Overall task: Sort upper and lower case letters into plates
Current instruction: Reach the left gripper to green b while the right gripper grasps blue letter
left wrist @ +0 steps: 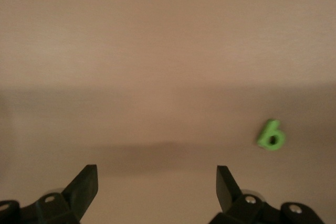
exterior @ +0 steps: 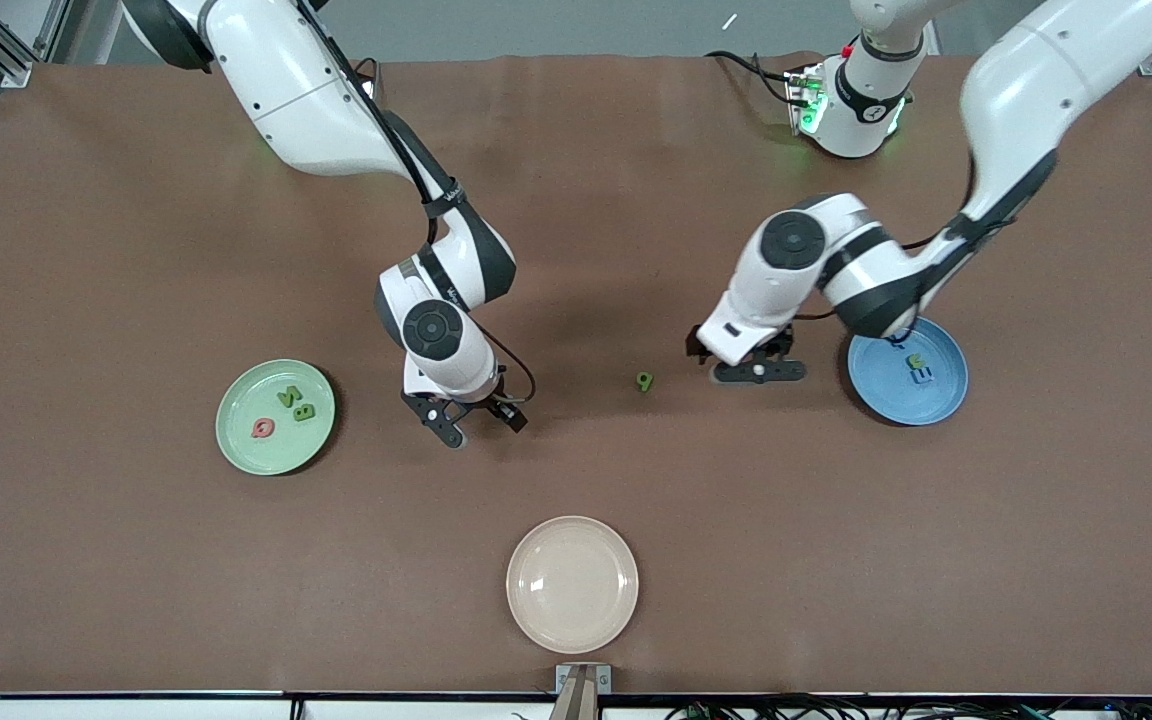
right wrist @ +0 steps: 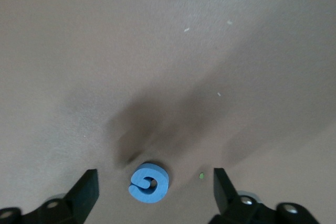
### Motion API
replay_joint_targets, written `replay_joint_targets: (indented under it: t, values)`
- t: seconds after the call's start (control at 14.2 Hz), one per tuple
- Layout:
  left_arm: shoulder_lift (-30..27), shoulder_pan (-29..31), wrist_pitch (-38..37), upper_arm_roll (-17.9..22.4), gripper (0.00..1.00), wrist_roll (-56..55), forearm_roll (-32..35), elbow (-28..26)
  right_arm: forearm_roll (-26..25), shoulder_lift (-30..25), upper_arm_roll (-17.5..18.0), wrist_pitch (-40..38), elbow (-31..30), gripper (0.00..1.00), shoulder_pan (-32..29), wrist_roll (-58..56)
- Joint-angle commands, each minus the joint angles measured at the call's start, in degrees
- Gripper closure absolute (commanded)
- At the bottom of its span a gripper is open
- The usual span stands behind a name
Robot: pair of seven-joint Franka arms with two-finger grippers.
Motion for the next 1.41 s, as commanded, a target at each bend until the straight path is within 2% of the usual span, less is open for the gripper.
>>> replay_joint_targets:
  t: [0.0,0.14,0.21,0.28,0.42,0.49,0.57,0.64,0.85,0.99,1.06,1.2,1.34]
  values:
    - [2.26,-9.69,-0.92,5.7,0.01,-2.13,-3.85,7.16,-1.42,1.04,-0.6,-0.6,1.32,0.15,0.81,1.69]
    - [3.67,-14.62,-0.74,8.16,0.01,-2.13,-4.82,9.81,-1.33,1.13,-0.6,-0.6,1.32,0.23,0.9,1.69]
    - [4.63,-16.38,-0.48,9.13,0.01,-2.13,-5.0,10.95,-1.33,1.13,-0.6,-0.69,1.32,0.3,0.99,1.69]
    - [5.77,-17.53,1.09,9.84,0.01,-2.13,-4.74,11.31,-1.33,1.13,-0.6,-0.69,1.32,0.37,0.9,1.69]
    - [6.49,-20.78,5.39,13.08,0.01,-2.13,-4.48,11.31,-1.33,1.13,-0.6,-0.6,1.32,0.61,0.9,1.69]
    - [6.49,-23.23,6.89,15.79,0.02,-2.13,-4.65,11.49,-1.33,1.13,-0.52,-0.51,1.32,0.68,0.9,1.69]
    - [6.49,-25.17,7.86,17.74,0.02,-2.22,-4.83,12.18,-1.25,1.3,-0.52,-0.34,1.32,0.71,0.9,1.78]
    - [6.49,-26.84,7.96,19.06,0.04,-2.22,-5.0,12.71,-1.25,1.65,-0.52,-0.25,1.32,0.74,0.9,1.78]
    - [7.36,-27.91,8.05,19.87,0.2,-2.57,-4.74,13.33,-1.16,1.74,-0.52,-0.6,1.41,0.99,0.64,1.6]
    - [7.63,-27.92,8.05,19.95,0.34,-2.48,-4.48,13.42,-1.16,1.13,-0.6,-2.17,2.72,1.0,-1.02,0.64]
    - [7.63,-27.92,8.05,19.95,0.4,-2.48,-4.22,13.42,-1.24,1.04,-0.52,-5.49,4.56,1.0,-2.34,-0.06]
    - [7.63,-28.09,8.05,20.91,0.45,-2.48,-3.95,13.42,-0.98,0.17,-0.52,-11.91,7.03,1.0,-5.23,-5.92]
    - [7.63,-28.44,8.13,21.27,0.48,-2.4,-3.86,13.42,-0.46,-2.38,-0.34,-15.96,6.34,1.0,-10.85,-16.1]
